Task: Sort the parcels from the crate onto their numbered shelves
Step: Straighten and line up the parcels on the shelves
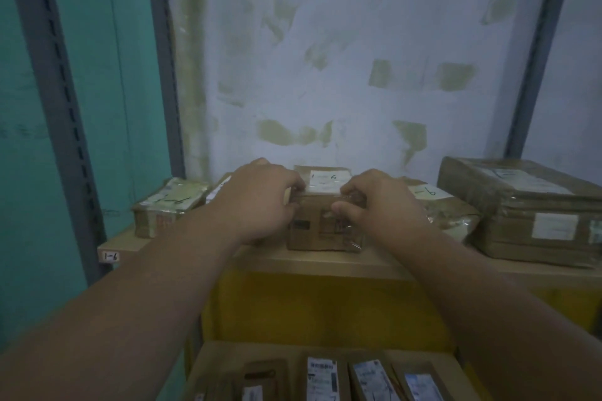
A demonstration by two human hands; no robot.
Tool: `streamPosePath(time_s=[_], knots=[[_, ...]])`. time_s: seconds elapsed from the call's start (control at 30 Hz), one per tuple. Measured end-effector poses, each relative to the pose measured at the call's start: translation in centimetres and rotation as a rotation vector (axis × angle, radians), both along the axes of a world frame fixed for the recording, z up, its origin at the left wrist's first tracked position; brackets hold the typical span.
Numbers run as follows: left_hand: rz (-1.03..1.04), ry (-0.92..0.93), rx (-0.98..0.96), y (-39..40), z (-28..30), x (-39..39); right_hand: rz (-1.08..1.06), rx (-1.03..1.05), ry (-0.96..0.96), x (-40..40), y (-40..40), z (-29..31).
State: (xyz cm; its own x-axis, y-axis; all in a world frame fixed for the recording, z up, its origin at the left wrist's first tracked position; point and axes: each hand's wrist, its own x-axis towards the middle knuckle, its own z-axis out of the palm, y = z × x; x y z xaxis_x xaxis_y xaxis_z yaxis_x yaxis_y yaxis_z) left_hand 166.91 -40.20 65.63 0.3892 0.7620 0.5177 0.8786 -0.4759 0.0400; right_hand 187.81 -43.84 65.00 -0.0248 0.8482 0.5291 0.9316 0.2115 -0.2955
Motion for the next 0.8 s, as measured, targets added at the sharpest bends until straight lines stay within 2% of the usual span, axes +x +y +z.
streamPosePath(time_s=[0.23, 0.37, 0.47, 0.53, 0.67, 0.73, 0.8], knots=[[-0.046, 0.05, 0.037, -0.1, 0.3, 0.1, -0.019, -0.036, 0.036, -0.6, -0.3, 0.2], [-0.042, 0.021, 0.177, -0.4, -0.4, 1.2, -0.022, -0.024, 0.022, 0.7, -2.5, 0.3], [-0.121, -0.049, 0.27, -1.4, -1.5, 3.1, -0.095, 0.021, 0.012, 3.5, -5.3, 0.4], [-0.18, -0.067, 0.344, -2.4, -2.1, 4.9, -0.167, 0.007, -0.052, 6.1, -6.3, 0.7], [-0.285, -0.011, 0.358, -4.3, -3.5, 9.7, -0.272, -0.052, -0.226, 11.0, -6.4, 1.3], [-0.323, -0.014, 0.362, -4.8, -4.1, 12.6, -0.258, -0.075, -0.312, 12.7, -6.0, 1.6], [-0.344, -0.072, 0.284, -4.7, -4.7, 15.5, -0.211, -0.095, -0.356, 13.7, -5.5, 1.7]])
